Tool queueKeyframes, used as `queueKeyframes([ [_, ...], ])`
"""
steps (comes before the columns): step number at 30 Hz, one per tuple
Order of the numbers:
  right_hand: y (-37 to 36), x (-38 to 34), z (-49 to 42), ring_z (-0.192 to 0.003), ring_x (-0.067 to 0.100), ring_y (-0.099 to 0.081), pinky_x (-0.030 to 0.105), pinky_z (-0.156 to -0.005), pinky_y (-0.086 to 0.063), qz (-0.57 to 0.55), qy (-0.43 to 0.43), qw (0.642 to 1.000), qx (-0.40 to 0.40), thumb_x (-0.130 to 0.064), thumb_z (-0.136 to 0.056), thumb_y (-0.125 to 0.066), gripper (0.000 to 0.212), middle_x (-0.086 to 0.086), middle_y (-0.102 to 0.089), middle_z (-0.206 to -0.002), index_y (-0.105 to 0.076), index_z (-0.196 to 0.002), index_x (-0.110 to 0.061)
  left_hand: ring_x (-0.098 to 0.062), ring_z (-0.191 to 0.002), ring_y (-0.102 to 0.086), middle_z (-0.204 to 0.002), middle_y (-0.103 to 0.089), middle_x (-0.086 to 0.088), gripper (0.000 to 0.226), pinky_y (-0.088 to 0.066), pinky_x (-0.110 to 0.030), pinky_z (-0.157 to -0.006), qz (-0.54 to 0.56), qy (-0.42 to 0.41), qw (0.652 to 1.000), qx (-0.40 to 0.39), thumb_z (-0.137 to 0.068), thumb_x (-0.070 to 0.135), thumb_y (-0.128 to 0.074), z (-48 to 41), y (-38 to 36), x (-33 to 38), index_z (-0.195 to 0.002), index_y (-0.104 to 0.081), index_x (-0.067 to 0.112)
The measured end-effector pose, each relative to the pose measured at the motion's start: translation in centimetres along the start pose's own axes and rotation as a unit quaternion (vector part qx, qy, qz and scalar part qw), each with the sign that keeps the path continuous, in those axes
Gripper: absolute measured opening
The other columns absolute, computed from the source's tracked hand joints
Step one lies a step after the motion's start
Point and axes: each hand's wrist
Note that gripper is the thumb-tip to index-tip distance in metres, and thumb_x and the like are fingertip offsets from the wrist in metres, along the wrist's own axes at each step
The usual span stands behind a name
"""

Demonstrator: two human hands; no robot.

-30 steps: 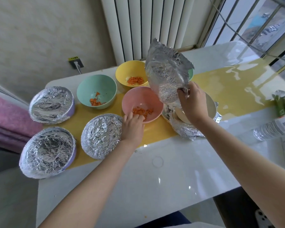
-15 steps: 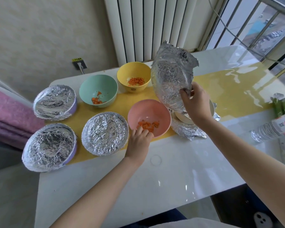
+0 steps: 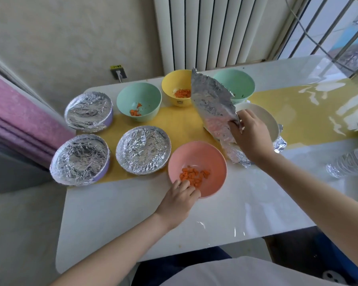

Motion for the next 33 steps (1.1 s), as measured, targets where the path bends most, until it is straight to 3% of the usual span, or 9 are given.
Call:
queueKeyframes([
  [4,-0.2,-0.4,0.9,-0.062,0.029,-0.048,0.040,-0.057,-0.040,-0.034,-0.015,0.999,-0.036,-0.014,-0.090,-0.058,0.027,0.006,-0.047,-0.072,-0.037,-0.073,-0.014,-0.019,-0.081,-0.050,-0.077,-0.058,0.007,0.020,-0.034,-0.032,-0.074,0.062,0.010,0.997,0.039,-0.093,0.024,-0.045,0.5,1.1,0.1,-0.080,-0.059,0.020],
  [7,0.0,-1.4,1.1,-0.060,0.005,-0.048,0.017,-0.060,-0.038,-0.144,-0.054,0.983,-0.105,-0.014,-0.092,-0.058,0.015,0.003,-0.052,-0.068,-0.049,-0.079,-0.010,-0.021,-0.086,-0.050,-0.088,-0.060,0.000,0.022,-0.035,-0.033,-0.076,0.163,0.170,0.965,0.117,-0.093,0.026,-0.043,-0.7,2.6,-1.1,-0.092,-0.061,0.014],
  [11,0.3,-1.8,1.4,-0.049,0.000,-0.033,0.013,-0.049,-0.028,-0.280,-0.133,0.942,-0.127,-0.015,-0.095,-0.053,0.019,-0.003,-0.037,-0.060,-0.052,-0.080,-0.002,-0.016,-0.108,-0.047,-0.116,-0.053,-0.005,0.034,-0.037,-0.028,-0.093,0.360,0.432,0.803,0.200,-0.097,0.035,-0.040,-3.2,5.2,-3.6,-0.118,-0.052,0.011],
  [16,-0.2,-1.1,2.4,-0.062,0.016,-0.038,0.027,-0.058,-0.031,-0.399,-0.236,0.878,-0.123,-0.020,-0.095,-0.053,0.021,0.006,-0.041,-0.065,-0.052,-0.076,-0.009,0.003,-0.097,-0.056,-0.103,-0.060,0.011,0.038,-0.042,-0.020,-0.090,0.574,0.486,0.635,0.178,-0.092,0.058,-0.038,-5.5,8.1,-4.6,-0.101,-0.059,0.027],
  [19,-0.9,-0.2,3.3,-0.063,0.017,-0.041,0.028,-0.059,-0.034,-0.388,-0.267,0.874,-0.123,-0.021,-0.095,-0.054,0.022,0.008,-0.045,-0.067,-0.054,-0.074,-0.013,-0.021,-0.085,-0.056,-0.089,-0.057,-0.007,0.059,-0.043,-0.040,-0.083,0.600,0.487,0.607,0.186,-0.068,0.066,-0.057,-5.4,7.5,-4.4,-0.090,-0.058,0.011],
  [23,-2.2,0.5,4.8,-0.049,0.007,-0.035,0.017,-0.046,-0.029,-0.335,-0.319,0.876,-0.138,-0.024,-0.095,-0.053,0.024,0.001,-0.041,-0.060,-0.058,-0.077,-0.009,-0.017,-0.081,-0.051,-0.085,-0.053,-0.003,0.031,-0.037,-0.034,-0.079,0.597,0.528,0.574,0.188,-0.083,0.046,-0.060,-4.4,6.2,-3.1,-0.086,-0.055,0.016],
  [27,-3.6,0.7,6.0,-0.050,0.012,-0.032,0.022,-0.046,-0.026,-0.276,-0.345,0.885,-0.147,-0.023,-0.096,-0.050,0.034,0.001,-0.037,-0.056,-0.047,-0.065,-0.012,-0.012,-0.095,-0.060,-0.099,-0.067,0.004,0.021,-0.044,-0.029,-0.091,0.625,0.597,0.472,0.174,-0.088,0.038,-0.058,-3.9,5.1,-2.5,-0.095,-0.067,0.020],
  [30,-4.2,0.5,6.3,-0.049,0.013,-0.028,0.026,-0.047,-0.021,-0.222,-0.356,0.894,-0.153,-0.019,-0.097,-0.047,0.041,0.000,-0.033,-0.053,-0.036,-0.058,-0.015,-0.005,-0.066,-0.049,-0.073,-0.053,0.009,0.020,-0.038,-0.019,-0.065,0.622,0.602,0.473,0.165,-0.089,0.035,-0.058,-3.7,5.0,-2.0,-0.072,-0.053,0.025],
  [33,-4.5,0.1,6.5,-0.048,0.013,-0.026,0.029,-0.049,-0.019,-0.199,-0.367,0.894,-0.160,-0.018,-0.099,-0.044,0.044,0.000,-0.030,-0.051,-0.032,-0.056,-0.016,-0.005,-0.089,-0.052,-0.091,-0.057,0.013,0.008,-0.041,-0.025,-0.086,0.640,0.581,0.477,0.161,-0.090,0.037,-0.057,-3.7,5.6,-1.5,-0.089,-0.059,0.030],
])
Point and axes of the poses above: each hand's wrist, its own z-axis away from the middle knuckle, its own y-axis out of the back of the hand, x = y × z
